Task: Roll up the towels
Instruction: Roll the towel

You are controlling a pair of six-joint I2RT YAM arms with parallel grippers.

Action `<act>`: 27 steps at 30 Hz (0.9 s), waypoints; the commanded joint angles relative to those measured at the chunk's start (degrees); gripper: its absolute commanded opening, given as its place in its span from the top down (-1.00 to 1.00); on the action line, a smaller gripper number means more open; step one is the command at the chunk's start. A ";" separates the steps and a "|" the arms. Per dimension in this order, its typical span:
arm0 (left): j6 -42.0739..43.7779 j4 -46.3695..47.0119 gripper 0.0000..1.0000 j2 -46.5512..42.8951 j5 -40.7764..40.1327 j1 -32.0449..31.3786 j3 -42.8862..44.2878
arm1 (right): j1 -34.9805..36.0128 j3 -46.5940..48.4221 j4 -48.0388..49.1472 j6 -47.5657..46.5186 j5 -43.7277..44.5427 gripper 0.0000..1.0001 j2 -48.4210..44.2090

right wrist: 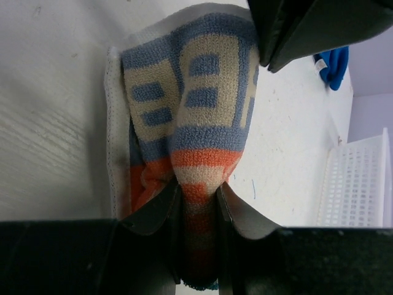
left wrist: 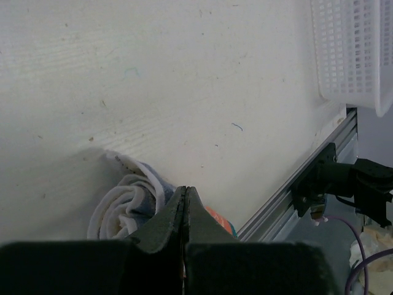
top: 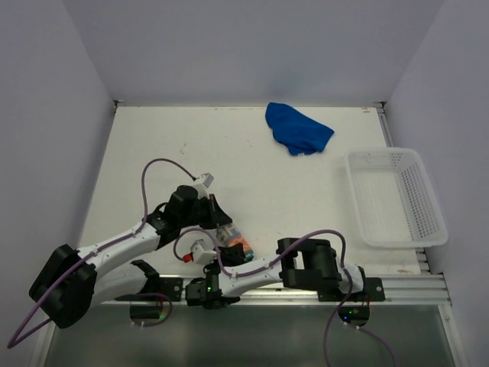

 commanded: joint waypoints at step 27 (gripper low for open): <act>-9.77 14.55 1.00 4.30 -3.00 -8.40 -19.12 | 0.09 1.93 2.65 1.09 -3.94 0.14 -1.71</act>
